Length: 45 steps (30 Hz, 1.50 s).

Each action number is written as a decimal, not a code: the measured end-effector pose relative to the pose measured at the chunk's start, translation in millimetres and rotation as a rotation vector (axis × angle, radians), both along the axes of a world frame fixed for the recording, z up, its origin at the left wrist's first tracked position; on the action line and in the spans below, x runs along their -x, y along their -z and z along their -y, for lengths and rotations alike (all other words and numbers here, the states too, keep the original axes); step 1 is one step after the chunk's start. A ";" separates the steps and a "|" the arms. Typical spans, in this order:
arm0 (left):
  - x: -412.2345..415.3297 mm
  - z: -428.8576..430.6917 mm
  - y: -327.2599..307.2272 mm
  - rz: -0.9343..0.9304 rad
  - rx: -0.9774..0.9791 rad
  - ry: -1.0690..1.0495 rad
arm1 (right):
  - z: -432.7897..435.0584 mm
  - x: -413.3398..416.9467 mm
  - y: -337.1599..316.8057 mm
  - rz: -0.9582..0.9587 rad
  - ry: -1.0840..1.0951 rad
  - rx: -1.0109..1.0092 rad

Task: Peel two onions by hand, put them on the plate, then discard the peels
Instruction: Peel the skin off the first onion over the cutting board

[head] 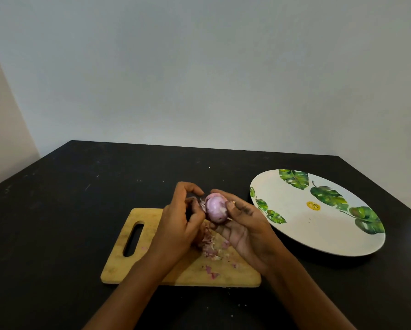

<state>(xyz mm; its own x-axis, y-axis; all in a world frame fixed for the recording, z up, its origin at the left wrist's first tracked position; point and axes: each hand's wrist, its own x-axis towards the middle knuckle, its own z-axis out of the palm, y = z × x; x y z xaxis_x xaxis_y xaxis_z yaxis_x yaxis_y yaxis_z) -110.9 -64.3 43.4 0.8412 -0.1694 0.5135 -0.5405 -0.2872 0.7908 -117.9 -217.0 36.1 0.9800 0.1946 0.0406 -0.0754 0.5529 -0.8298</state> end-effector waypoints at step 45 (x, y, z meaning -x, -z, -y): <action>1.1 -1.9 -8.1 -0.295 0.380 0.062 | 7.2 -4.1 5.1 0.086 -0.030 -0.016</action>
